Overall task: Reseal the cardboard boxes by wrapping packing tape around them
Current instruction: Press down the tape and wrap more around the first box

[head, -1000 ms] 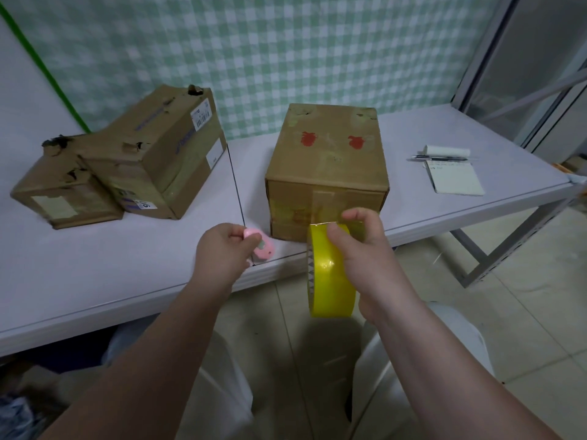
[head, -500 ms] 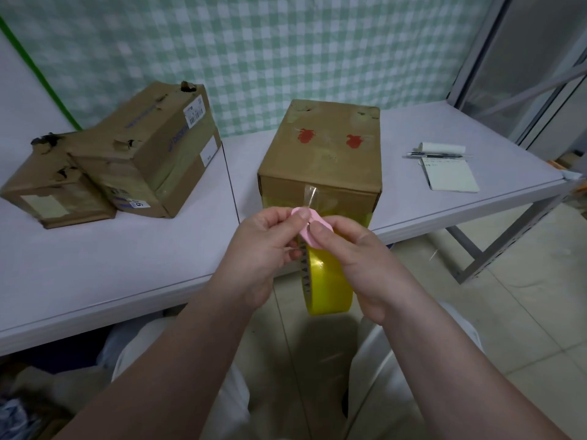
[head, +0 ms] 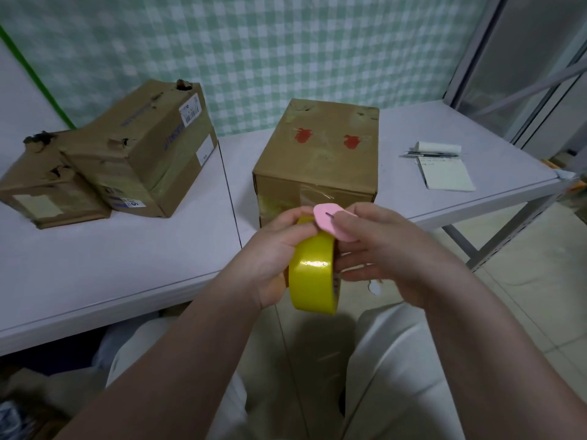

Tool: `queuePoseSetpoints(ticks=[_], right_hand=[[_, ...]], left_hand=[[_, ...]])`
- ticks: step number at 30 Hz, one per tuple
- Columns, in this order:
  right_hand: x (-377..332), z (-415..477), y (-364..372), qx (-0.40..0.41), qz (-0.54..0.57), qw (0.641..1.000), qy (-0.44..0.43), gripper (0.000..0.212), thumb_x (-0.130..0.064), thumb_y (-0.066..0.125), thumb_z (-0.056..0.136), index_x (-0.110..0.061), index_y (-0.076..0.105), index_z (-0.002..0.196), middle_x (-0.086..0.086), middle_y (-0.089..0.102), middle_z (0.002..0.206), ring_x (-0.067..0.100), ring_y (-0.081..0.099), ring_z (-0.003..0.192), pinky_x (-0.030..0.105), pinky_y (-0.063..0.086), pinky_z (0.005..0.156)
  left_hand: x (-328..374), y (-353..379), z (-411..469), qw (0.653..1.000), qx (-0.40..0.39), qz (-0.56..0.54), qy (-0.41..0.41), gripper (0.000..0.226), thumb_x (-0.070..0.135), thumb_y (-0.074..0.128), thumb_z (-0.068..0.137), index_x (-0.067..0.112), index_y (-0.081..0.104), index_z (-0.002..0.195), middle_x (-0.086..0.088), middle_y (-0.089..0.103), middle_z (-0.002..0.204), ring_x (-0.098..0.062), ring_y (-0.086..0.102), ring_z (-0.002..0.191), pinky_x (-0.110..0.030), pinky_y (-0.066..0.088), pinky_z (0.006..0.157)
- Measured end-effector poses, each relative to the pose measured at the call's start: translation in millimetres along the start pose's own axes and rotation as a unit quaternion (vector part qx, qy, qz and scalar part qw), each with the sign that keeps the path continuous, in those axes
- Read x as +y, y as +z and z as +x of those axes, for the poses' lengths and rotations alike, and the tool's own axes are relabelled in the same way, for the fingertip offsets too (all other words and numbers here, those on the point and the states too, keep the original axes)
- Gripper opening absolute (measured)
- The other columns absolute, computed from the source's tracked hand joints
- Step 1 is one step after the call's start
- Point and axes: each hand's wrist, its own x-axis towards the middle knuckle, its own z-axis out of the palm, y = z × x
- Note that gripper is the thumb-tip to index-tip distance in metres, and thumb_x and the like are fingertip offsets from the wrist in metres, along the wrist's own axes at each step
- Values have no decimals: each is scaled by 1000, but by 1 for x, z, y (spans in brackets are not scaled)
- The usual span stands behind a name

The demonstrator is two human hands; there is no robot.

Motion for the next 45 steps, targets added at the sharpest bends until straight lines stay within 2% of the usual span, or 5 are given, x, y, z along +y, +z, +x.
queuePoseSetpoints(ticks=[6,17,23,39,45], right_hand=[[-3,8,-14,114,20,990,-82,15,-14,61,90,-12,50,82,16,71,89,22,66,67,35,59,66],[0,31,3,108,-118,977,-142,13,-15,54,95,-23,62,102,-1,71,80,10,64,63,36,60,69],[-4,39,8,188,-342,894,-222,22,-35,52,96,-19,44,82,-6,53,72,8,48,67,17,34,54],[-6,41,22,163,-550,773,-271,21,-40,36,102,-25,31,88,-10,33,56,23,35,53,27,19,45],[-12,43,20,150,-593,745,-266,23,-40,32,102,-25,27,86,-8,34,59,23,35,54,27,18,45]], left_hand=[[8,-1,-3,1000,13,-22,-2,36,2,55,90,13,51,124,-21,63,99,-26,66,63,-32,57,52],[4,-7,1,1000,29,-1,-3,30,16,60,90,11,54,119,-19,67,94,-29,67,68,-40,57,66],[4,-10,2,999,28,19,4,26,19,60,91,15,56,116,-19,68,93,-30,67,67,-42,56,69],[2,-16,10,998,33,53,24,15,22,54,94,15,64,103,-20,66,97,-33,63,77,-48,53,78],[6,-16,8,1000,7,19,11,20,20,52,96,11,59,112,-18,66,84,-28,63,58,-35,55,58]])
